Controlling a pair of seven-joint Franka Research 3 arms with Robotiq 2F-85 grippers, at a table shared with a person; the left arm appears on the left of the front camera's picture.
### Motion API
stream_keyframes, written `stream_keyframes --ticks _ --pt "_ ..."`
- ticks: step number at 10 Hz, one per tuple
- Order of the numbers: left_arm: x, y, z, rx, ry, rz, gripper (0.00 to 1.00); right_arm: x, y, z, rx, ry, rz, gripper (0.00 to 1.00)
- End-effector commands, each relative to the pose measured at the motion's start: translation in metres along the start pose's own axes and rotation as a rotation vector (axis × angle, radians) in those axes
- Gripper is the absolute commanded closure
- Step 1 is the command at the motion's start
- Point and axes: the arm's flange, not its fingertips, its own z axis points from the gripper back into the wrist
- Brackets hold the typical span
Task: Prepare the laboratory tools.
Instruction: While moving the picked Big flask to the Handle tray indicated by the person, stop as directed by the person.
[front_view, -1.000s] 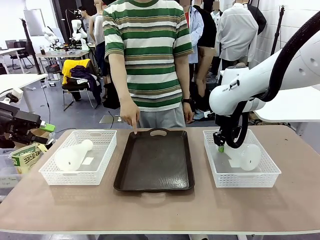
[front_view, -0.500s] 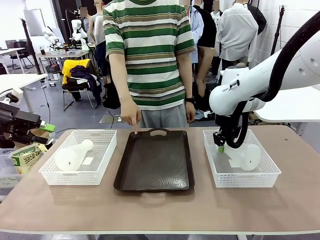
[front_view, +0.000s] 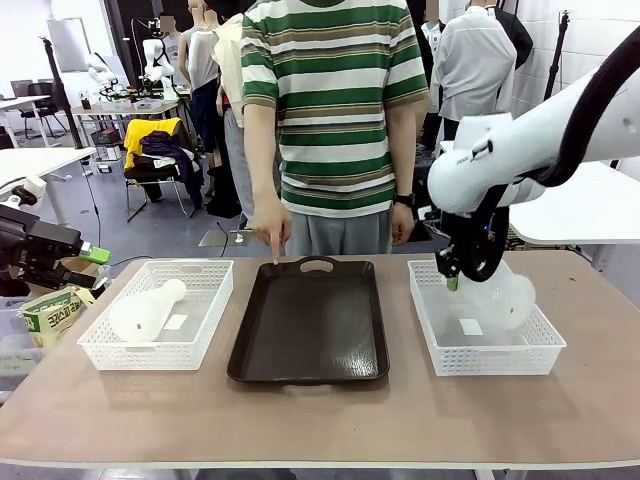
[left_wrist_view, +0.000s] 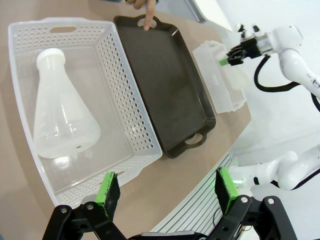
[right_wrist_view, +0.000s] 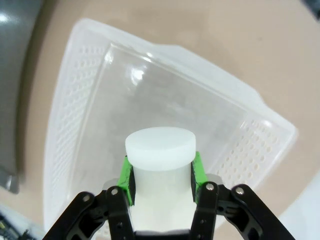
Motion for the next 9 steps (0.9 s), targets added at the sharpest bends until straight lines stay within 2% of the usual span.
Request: stream_keyframes --ticks 1,3,5,7,9 --pt "0.001 0.001 0.0 -0.016 -0.013 -0.007 0.0 -0.02 0.007 0.041 -0.015 -0.028 -0.065 1.0" --pt "0.001 0.001 0.0 -0.016 -0.013 -0.007 0.0 -0.024 0.025 0.093 0.015 -0.105 -0.095 1.0" --pt "0.001 0.001 0.0 -0.016 -0.013 -0.007 0.0 -0.014 0.069 0.135 0.028 -0.157 -0.066 1.0" --pt "0.001 0.001 0.0 -0.016 -0.013 -0.007 0.0 0.01 0.122 0.156 0.026 -0.172 -0.025 1.0" --pt "0.001 0.001 0.0 -0.016 -0.013 -0.007 0.0 0.042 0.172 0.157 0.082 -0.17 0.029 1.0"
